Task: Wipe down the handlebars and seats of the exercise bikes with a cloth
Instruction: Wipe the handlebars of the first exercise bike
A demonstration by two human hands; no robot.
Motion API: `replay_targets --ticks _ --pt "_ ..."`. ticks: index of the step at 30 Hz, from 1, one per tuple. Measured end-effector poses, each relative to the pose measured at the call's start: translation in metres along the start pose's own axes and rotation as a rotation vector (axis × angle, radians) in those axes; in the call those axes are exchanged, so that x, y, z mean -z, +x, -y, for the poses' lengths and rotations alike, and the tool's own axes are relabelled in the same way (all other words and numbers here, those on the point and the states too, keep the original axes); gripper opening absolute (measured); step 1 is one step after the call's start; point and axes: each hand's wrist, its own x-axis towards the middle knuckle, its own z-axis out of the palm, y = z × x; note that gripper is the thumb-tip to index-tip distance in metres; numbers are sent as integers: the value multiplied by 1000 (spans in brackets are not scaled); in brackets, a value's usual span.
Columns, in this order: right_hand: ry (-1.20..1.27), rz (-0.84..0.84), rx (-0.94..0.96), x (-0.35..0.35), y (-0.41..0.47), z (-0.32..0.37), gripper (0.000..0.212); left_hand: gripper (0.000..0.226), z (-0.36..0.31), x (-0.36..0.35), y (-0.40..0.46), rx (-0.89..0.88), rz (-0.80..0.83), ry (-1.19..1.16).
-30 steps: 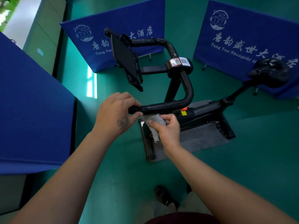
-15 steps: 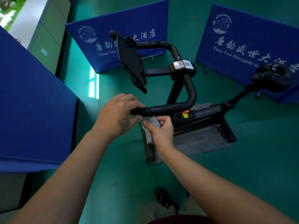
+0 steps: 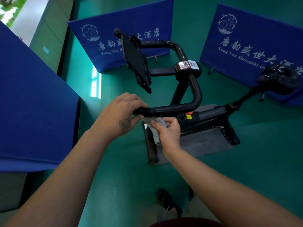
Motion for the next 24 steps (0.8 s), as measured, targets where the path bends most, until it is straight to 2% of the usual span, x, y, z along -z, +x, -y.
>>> replay_targets --ticks 4,10,15,24 --pt "45 90 -39 -21 -9 -3 37 36 2 1 -2 41 -11 -63" --pt "35 48 -49 -12 -9 -5 35 43 17 0 -13 121 -62 -172" --pt "3 21 -37 -12 -9 -4 34 42 21 -1 -19 119 -96 -222" --pt "184 73 -84 -47 -23 -5 36 42 25 -2 -18 119 -81 -225"
